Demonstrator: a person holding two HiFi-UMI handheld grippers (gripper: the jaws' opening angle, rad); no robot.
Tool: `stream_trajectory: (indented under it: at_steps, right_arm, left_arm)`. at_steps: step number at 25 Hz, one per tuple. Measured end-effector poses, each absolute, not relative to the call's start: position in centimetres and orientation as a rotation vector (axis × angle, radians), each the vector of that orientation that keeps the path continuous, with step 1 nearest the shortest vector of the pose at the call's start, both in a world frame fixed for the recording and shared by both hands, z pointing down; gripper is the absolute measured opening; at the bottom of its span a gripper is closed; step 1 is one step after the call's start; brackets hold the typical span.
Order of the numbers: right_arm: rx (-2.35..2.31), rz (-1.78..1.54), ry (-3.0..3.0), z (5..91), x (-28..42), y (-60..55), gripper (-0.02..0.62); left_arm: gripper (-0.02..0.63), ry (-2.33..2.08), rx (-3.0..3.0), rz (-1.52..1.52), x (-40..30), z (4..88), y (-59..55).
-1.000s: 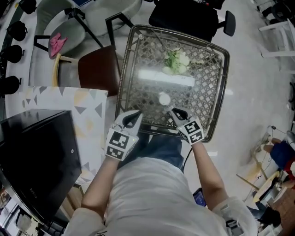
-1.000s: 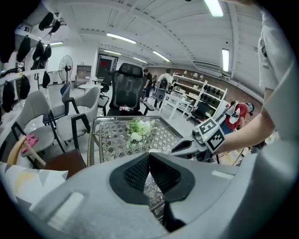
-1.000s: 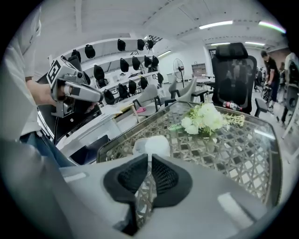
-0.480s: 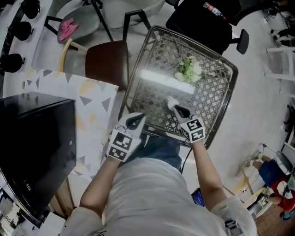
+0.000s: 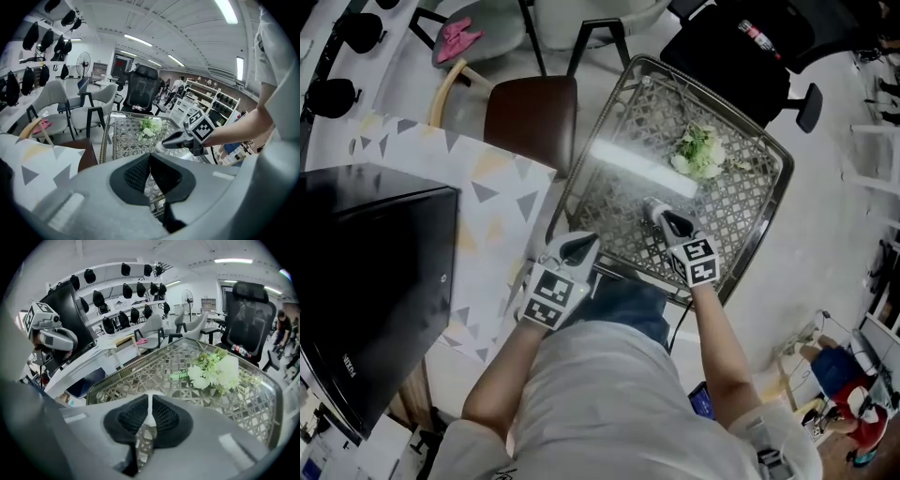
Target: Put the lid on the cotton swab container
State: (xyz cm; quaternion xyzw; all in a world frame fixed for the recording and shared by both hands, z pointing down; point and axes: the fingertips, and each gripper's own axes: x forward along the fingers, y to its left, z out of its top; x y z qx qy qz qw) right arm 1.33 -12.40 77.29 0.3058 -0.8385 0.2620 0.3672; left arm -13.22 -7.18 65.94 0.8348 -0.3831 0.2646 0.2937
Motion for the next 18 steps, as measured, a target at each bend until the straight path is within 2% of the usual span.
stream_trajectory:
  at_steps: [5, 18]
  right_arm:
    - [0.813, 0.690, -2.097, 77.63, 1.51, -12.62, 0.005]
    - [0.838, 0.729, -2.100, 77.58, 1.50, -12.61, 0.003]
  left_arm:
    - [0.009, -1.038, 2.206, 0.696, -13.56, 66.08, -6.99]
    - [0.009, -1.037, 2.228, 0.691, -13.31, 65.65, -6.69]
